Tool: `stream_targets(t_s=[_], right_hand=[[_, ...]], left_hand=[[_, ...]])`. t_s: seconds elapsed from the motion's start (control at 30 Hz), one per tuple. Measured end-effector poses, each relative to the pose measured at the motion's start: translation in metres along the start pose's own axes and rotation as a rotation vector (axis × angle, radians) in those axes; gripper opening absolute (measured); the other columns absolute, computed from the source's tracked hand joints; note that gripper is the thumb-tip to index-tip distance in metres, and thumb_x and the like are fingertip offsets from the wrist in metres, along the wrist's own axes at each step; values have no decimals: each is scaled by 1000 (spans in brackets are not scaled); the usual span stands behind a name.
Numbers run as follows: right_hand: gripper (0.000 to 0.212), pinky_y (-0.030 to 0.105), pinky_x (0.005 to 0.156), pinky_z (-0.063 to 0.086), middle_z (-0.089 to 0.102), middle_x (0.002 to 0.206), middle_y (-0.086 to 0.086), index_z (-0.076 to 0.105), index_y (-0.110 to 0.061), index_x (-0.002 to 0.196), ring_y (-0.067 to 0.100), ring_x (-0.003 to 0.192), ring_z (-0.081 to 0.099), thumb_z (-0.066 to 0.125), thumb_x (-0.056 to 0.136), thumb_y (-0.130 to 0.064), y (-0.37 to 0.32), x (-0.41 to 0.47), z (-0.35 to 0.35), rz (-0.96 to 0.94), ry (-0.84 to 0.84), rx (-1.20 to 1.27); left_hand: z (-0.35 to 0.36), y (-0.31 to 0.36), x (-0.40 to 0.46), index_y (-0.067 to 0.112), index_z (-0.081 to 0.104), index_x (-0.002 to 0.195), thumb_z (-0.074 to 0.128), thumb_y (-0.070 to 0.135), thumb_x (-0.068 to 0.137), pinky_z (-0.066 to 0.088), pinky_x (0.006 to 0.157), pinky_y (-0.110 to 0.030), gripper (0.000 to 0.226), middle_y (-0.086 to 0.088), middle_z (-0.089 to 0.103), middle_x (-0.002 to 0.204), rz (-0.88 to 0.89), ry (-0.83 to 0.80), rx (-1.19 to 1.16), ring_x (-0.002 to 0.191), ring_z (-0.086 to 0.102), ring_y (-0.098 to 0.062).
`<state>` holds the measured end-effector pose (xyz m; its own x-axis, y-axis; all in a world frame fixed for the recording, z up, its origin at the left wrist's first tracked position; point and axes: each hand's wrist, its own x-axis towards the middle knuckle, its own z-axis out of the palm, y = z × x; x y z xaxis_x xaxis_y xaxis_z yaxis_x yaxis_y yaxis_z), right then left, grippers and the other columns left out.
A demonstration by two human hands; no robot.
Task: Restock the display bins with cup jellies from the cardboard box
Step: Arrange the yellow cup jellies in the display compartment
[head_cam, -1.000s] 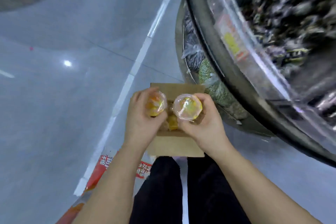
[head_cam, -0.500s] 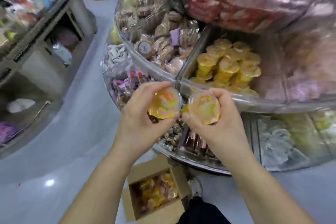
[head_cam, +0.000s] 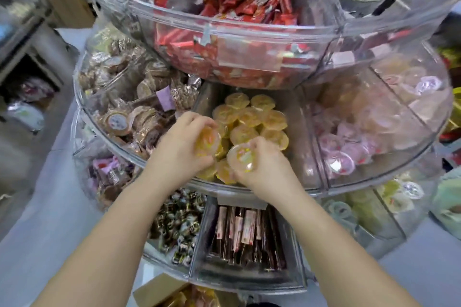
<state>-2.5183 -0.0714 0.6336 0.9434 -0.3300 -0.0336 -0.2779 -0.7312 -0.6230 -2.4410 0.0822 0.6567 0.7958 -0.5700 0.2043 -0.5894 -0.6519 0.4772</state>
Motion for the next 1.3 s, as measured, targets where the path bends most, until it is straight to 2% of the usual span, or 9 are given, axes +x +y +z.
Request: stream_targets(t_s=[0.13,0.3,0.4,0.5,0.6,0.7,0.97,1.2,1.3], right_hand=[[57,25,55,30,58,107,3,44,-15,113,25,98,57,68,72,-46,-1,10,7,66,-104,-20],[78,20,51,31,53,101,-8,44,-16,116,15,88,51,82,56,-49,0,13,3,144,-216,41],[74,33,73,50,62,106,-4,51,-18,113,17,96,58,80,55,-54,6,15,-1,142,-278,50],[61,37,84,52,66,104,-7,58,-24,110,14,97,60,77,61,-55,8,16,-5,113,-381,79],[36,21,64,50,68,84,-13,62,-29,106,4,74,62,68,76,-49,10,16,-8,148,-442,245],[25,13,50,48,72,82,-1,64,-22,107,5,62,62,60,87,-37,11,17,-8,232,-478,394],[23,19,54,54,74,71,5,60,-10,92,14,62,70,55,92,-33,14,22,-4,323,-440,550],[34,20,50,49,74,71,10,60,-9,86,15,57,66,49,93,-40,13,21,-5,346,-439,479],[34,18,49,49,73,70,9,61,-8,81,13,54,64,48,95,-36,13,21,-8,335,-427,474]], left_hand=[[1,-5,9,16,63,109,69,30,70,47,83,-41,43,-9,62,101,135,-166,249,96,61,-30],[4,-15,10,21,61,117,79,45,60,32,82,-34,65,-1,63,106,221,-249,418,101,57,-23],[1,-22,9,19,54,128,80,49,56,32,87,-33,82,0,63,117,261,-277,425,114,53,-22],[-6,-31,8,20,55,128,82,44,57,31,94,-37,80,1,59,128,283,-290,420,125,47,-22],[-8,-37,6,24,60,123,77,34,69,34,91,-35,57,4,61,126,293,-234,441,123,49,-19],[-6,-39,5,26,63,118,74,33,73,35,89,-34,47,6,64,121,291,-207,407,120,51,-17],[-12,-38,6,29,58,124,75,47,65,22,91,-27,65,11,55,131,272,-285,327,129,39,-12],[-6,-33,5,23,69,108,78,50,59,24,80,-28,58,0,65,94,292,-182,395,99,57,-24],[-7,-33,3,24,69,108,79,50,56,24,79,-28,60,1,65,93,289,-176,352,99,57,-23]])
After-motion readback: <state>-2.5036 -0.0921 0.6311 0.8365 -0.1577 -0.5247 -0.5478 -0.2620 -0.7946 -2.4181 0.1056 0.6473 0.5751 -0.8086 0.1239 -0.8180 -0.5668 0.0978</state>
